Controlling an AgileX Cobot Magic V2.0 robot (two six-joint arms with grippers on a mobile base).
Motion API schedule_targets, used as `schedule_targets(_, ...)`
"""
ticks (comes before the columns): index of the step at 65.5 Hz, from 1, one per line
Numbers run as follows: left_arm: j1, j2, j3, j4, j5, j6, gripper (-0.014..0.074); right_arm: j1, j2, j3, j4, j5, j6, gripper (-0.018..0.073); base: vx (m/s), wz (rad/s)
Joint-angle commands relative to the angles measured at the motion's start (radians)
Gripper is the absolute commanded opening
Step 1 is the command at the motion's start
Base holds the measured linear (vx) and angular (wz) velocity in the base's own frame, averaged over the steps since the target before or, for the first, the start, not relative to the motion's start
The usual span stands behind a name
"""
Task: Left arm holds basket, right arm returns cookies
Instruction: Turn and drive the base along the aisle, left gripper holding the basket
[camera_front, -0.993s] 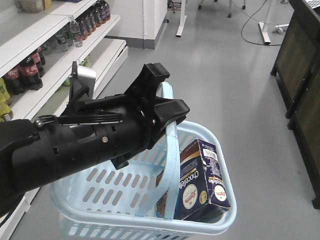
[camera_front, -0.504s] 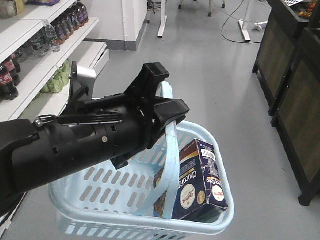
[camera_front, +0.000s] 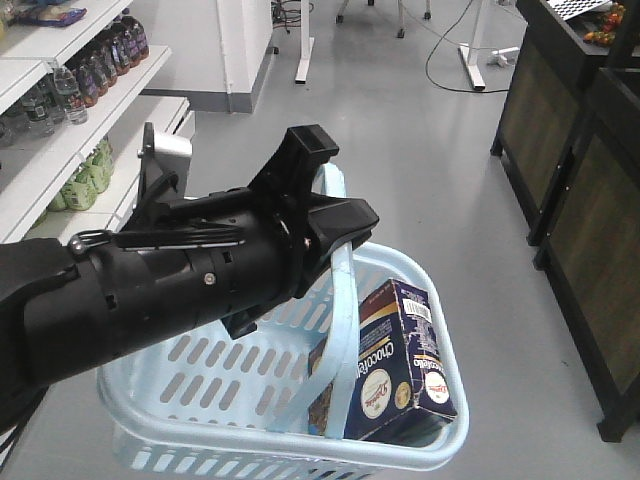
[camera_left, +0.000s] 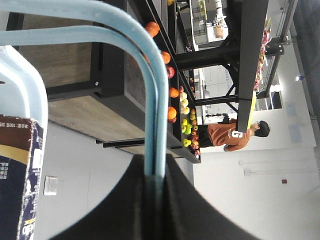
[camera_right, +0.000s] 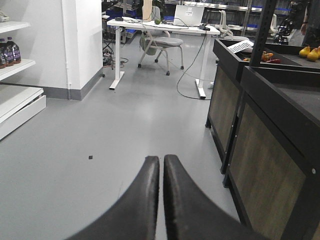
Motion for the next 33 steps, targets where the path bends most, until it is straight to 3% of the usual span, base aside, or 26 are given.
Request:
schedule_targets(1, -0.006, -0.037, -0.036, -0.034, 0.018, 0.002, -0.0003, -0.007, -0.013, 0.017, -0.003, -0.071, -0.005, -0.0006, 0.31, -0.04)
schedule_targets(33, -0.006, -0.037, -0.036, -0.034, 0.02, 0.002, -0.0003, -0.007, -0.013, 0.017, -0.003, -0.071, -0.005, -0.0006, 0.35, -0.04)
